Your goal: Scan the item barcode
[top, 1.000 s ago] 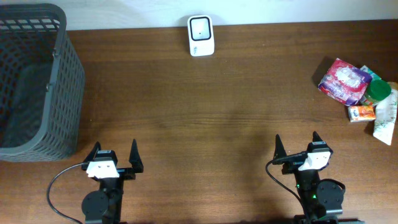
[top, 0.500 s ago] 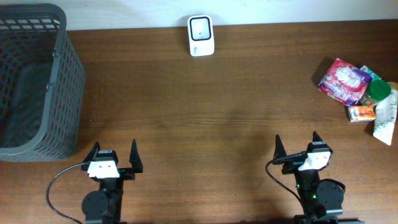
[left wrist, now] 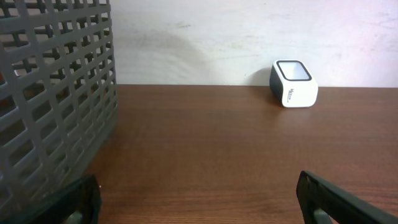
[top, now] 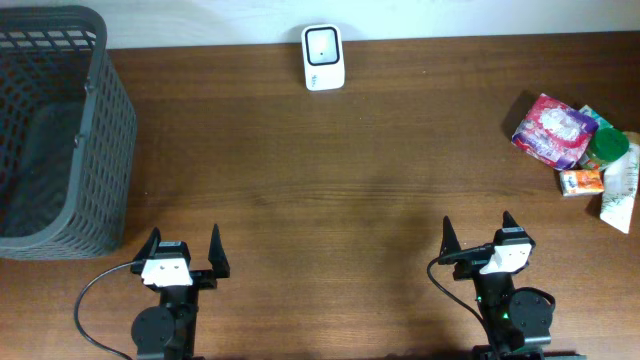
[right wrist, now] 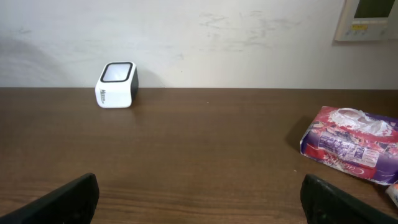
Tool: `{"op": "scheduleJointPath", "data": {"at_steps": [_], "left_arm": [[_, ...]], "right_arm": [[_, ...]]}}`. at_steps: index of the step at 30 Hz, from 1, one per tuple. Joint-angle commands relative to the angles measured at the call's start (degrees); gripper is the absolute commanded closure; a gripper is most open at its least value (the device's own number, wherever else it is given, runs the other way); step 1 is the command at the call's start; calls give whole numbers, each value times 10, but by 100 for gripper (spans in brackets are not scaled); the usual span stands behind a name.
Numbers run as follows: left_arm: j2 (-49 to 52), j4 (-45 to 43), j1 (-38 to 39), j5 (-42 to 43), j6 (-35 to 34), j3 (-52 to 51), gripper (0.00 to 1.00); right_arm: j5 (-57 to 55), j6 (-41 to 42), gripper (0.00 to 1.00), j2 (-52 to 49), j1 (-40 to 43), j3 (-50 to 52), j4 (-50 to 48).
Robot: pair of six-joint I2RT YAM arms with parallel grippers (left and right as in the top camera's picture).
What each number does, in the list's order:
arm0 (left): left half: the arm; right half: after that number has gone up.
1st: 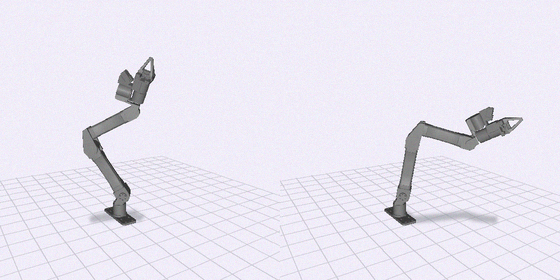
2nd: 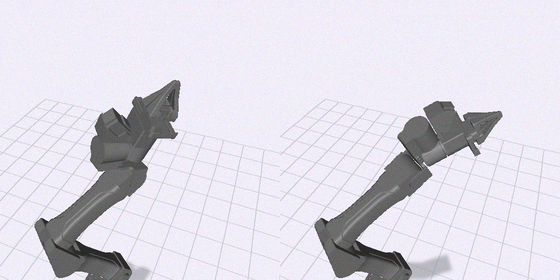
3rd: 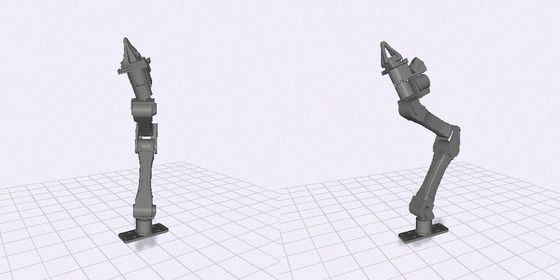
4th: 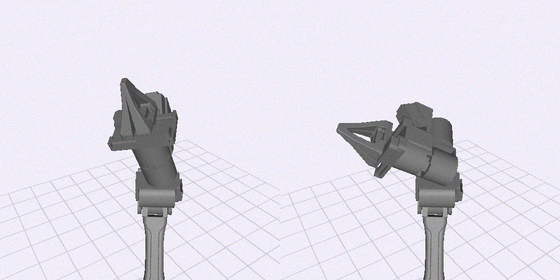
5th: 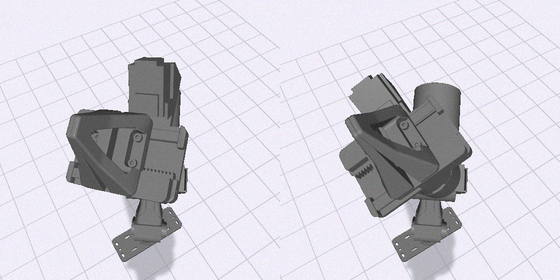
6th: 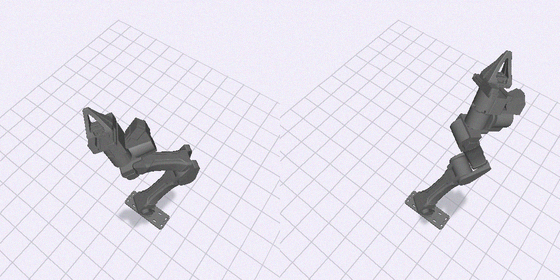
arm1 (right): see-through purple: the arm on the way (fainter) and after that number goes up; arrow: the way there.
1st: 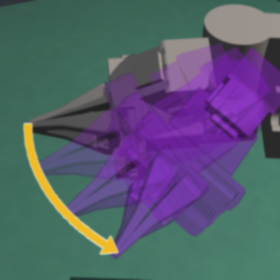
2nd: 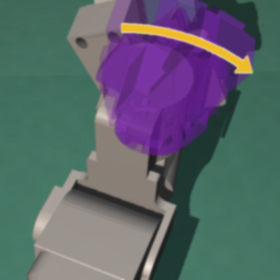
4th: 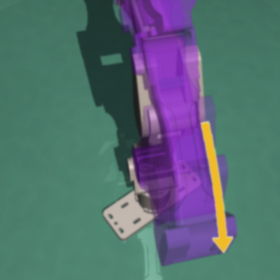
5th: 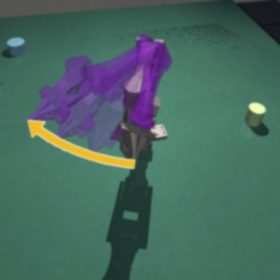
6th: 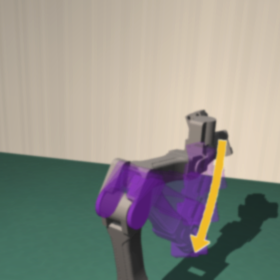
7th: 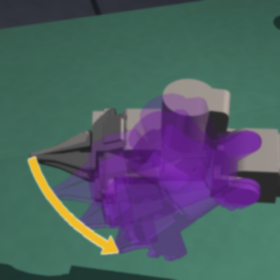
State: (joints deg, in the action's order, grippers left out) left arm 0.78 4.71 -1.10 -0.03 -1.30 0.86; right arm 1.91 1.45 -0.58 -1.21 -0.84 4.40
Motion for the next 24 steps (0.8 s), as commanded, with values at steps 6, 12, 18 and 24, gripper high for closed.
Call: {"op": "scheduleJointPath", "data": {"at_steps": [6,12,18,24], "left_arm": [[-5,1,0,-2,9,-4,1],[-5,1,0,-2,9,-4,1],[-5,1,0,-2,9,-4,1],[-5,1,0,-2,9,-4,1]], "right_arm": [[-5,-1,1,4,-3,5,0],[-5,-1,1,4,-3,5,0],[-9,-1,1,4,-3,5,1],[-11,-1,1,4,-3,5,1]]}}
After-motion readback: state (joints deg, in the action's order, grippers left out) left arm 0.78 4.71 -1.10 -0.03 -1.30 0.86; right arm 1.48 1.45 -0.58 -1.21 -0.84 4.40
